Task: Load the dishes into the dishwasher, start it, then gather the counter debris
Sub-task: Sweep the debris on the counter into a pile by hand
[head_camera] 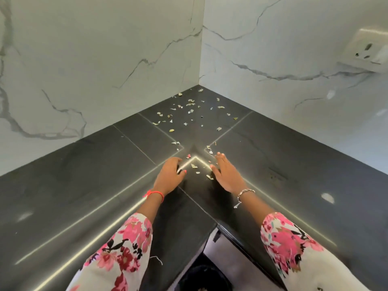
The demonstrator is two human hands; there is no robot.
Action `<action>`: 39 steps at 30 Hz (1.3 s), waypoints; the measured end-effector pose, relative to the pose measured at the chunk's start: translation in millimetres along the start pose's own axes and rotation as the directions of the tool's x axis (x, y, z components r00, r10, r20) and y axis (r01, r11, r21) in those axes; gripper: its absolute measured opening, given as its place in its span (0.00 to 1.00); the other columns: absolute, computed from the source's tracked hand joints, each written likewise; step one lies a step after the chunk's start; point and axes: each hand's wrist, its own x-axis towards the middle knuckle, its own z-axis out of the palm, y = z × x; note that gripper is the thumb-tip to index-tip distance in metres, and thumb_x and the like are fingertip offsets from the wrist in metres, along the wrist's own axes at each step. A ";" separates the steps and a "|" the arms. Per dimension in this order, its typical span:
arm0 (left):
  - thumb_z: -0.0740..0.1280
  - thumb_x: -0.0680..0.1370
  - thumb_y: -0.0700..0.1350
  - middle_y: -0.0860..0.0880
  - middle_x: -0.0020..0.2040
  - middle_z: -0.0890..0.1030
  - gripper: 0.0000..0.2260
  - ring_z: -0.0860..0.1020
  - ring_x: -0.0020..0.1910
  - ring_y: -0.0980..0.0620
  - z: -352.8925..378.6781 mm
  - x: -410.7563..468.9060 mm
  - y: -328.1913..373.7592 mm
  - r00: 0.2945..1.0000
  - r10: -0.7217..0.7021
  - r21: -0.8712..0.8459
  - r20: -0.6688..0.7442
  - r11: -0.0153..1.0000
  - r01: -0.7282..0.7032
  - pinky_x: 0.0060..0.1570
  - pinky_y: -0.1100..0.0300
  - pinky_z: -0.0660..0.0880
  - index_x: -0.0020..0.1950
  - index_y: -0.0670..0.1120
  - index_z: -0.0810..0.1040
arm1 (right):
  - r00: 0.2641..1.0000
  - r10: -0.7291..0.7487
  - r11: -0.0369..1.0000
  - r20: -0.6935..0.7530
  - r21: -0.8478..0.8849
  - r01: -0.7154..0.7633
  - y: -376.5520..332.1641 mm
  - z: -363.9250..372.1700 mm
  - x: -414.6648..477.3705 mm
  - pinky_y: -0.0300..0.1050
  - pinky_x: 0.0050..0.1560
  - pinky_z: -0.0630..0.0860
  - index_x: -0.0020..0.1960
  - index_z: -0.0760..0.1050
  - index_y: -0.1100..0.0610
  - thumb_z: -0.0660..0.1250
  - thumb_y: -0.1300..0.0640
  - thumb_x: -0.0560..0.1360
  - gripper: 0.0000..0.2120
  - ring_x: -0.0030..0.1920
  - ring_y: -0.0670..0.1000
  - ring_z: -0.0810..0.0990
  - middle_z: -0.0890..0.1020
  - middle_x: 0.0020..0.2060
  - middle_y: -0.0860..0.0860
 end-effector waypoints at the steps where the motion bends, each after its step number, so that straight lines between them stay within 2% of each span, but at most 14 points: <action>1: 0.66 0.76 0.42 0.41 0.65 0.71 0.19 0.65 0.68 0.44 -2.1 12.7 -9.3 1.000 -0.009 0.010 -0.009 1.000 0.009 0.69 0.57 0.58 0.65 0.38 0.69 | 1.000 0.013 1.000 0.004 0.004 -0.013 4.2 2.4 13.7 0.45 0.73 0.49 0.76 0.53 0.57 0.51 0.49 0.81 0.26 0.76 0.50 0.49 0.54 0.76 0.53; 5: 0.63 0.78 0.44 0.42 0.72 0.64 0.21 0.57 0.74 0.44 -10.4 51.1 -39.6 0.997 -0.050 0.110 -0.058 0.992 0.057 0.73 0.47 0.52 0.69 0.39 0.66 | 0.983 0.181 0.982 0.007 -0.058 -0.181 16.0 24.0 48.7 0.48 0.75 0.45 0.76 0.46 0.63 0.49 0.42 0.80 0.34 0.76 0.53 0.45 0.49 0.76 0.57; 7: 0.60 0.79 0.45 0.44 0.74 0.60 0.21 0.53 0.75 0.46 -11.5 66.1 -50.3 0.993 -0.078 0.169 -0.086 0.981 0.092 0.72 0.45 0.50 0.71 0.40 0.64 | 0.967 0.248 0.954 -0.048 -0.163 -0.253 11.8 41.9 54.4 0.50 0.75 0.41 0.75 0.46 0.64 0.42 0.35 0.77 0.40 0.76 0.53 0.44 0.48 0.76 0.58; 8: 0.59 0.80 0.46 0.45 0.75 0.59 0.21 0.52 0.76 0.47 -11.5 70.6 -53.5 0.991 -0.090 0.196 -0.095 0.975 0.107 0.72 0.45 0.49 0.71 0.41 0.63 | 0.972 0.228 0.950 -0.061 -0.205 -0.236 5.0 49.3 52.1 0.50 0.75 0.39 0.75 0.46 0.64 0.38 0.32 0.74 0.43 0.76 0.53 0.43 0.48 0.76 0.58; 10: 0.57 0.81 0.48 0.46 0.76 0.57 0.22 0.51 0.76 0.49 -8.3 79.7 -57.1 0.987 -0.124 0.235 -0.102 0.961 0.144 0.72 0.45 0.48 0.73 0.41 0.61 | 0.994 0.110 0.976 -0.012 -0.190 -0.110 -8.4 58.5 49.6 0.48 0.73 0.37 0.76 0.45 0.63 0.34 0.29 0.70 0.47 0.76 0.52 0.42 0.47 0.76 0.56; 13: 0.55 0.81 0.48 0.47 0.76 0.55 0.23 0.50 0.76 0.50 -2.4 92.4 -57.5 0.986 -0.127 0.271 -0.106 0.951 0.152 0.73 0.45 0.45 0.74 0.41 0.59 | 1.000 0.014 0.999 0.018 -0.041 -0.013 -13.4 52.0 64.3 0.43 0.73 0.37 0.76 0.42 0.62 0.39 0.31 0.72 0.44 0.76 0.50 0.40 0.44 0.76 0.54; 15: 0.55 0.81 0.48 0.46 0.76 0.56 0.23 0.51 0.76 0.50 -2.4 107.1 -56.8 0.987 -0.116 0.248 -0.109 0.959 0.140 0.73 0.46 0.45 0.74 0.41 0.59 | 0.999 0.034 0.999 -0.025 0.021 -0.033 -1.5 38.5 91.0 0.43 0.73 0.38 0.76 0.43 0.62 0.46 0.35 0.76 0.40 0.76 0.50 0.41 0.44 0.76 0.54; 17: 0.55 0.81 0.49 0.46 0.76 0.56 0.23 0.50 0.76 0.50 -5.9 127.2 -55.9 0.987 -0.120 0.201 -0.103 0.970 0.139 0.73 0.48 0.46 0.74 0.41 0.58 | 0.998 0.061 0.997 -0.021 0.053 -0.060 16.5 20.1 122.6 0.43 0.73 0.38 0.76 0.43 0.62 0.49 0.39 0.79 0.36 0.76 0.50 0.40 0.44 0.76 0.54; 24: 0.57 0.81 0.48 0.45 0.75 0.58 0.22 0.52 0.76 0.49 -25.2 223.5 -62.6 0.995 -0.052 0.148 -0.088 0.987 0.065 0.74 0.49 0.46 0.73 0.41 0.61 | 0.997 0.033 0.999 -0.073 0.016 -0.032 66.4 -30.4 240.6 0.45 0.74 0.39 0.76 0.47 0.59 0.50 0.40 0.79 0.34 0.76 0.48 0.42 0.46 0.76 0.51; 27: 0.58 0.80 0.48 0.45 0.75 0.59 0.22 0.53 0.76 0.48 -30.9 274.4 -71.2 0.999 -0.016 0.186 -0.039 0.982 0.023 0.74 0.49 0.47 0.73 0.42 0.62 | 0.996 0.065 0.998 -0.068 -0.005 -0.065 88.3 -36.4 291.9 0.47 0.75 0.41 0.76 0.48 0.57 0.49 0.40 0.79 0.33 0.76 0.48 0.43 0.47 0.76 0.51; 30: 0.59 0.80 0.49 0.45 0.75 0.60 0.23 0.55 0.75 0.48 -36.2 329.7 -84.3 1.000 0.008 0.211 0.002 0.977 -0.008 0.74 0.49 0.49 0.73 0.43 0.62 | 0.999 0.027 1.000 -0.042 0.016 -0.026 99.7 -35.6 345.4 0.47 0.75 0.42 0.76 0.49 0.57 0.51 0.40 0.79 0.33 0.76 0.47 0.43 0.47 0.76 0.50; 35: 0.60 0.79 0.48 0.44 0.69 0.68 0.21 0.67 0.67 0.46 -42.5 387.3 -105.4 1.000 -0.010 0.142 0.021 0.990 0.007 0.67 0.55 0.62 0.70 0.43 0.65 | 0.994 -0.113 0.993 -0.005 0.030 0.113 93.6 -37.5 443.3 0.46 0.74 0.45 0.76 0.51 0.55 0.52 0.41 0.79 0.31 0.76 0.46 0.45 0.48 0.76 0.48; 39: 0.61 0.79 0.46 0.49 0.67 0.70 0.17 0.68 0.65 0.52 -43.5 395.4 -131.8 0.999 0.044 0.062 -0.003 0.997 -0.044 0.64 0.63 0.61 0.67 0.46 0.68 | 0.985 -0.149 0.988 0.082 0.047 0.146 82.6 -29.1 506.7 0.50 0.73 0.51 0.76 0.53 0.54 0.53 0.42 0.79 0.29 0.76 0.50 0.51 0.50 0.76 0.48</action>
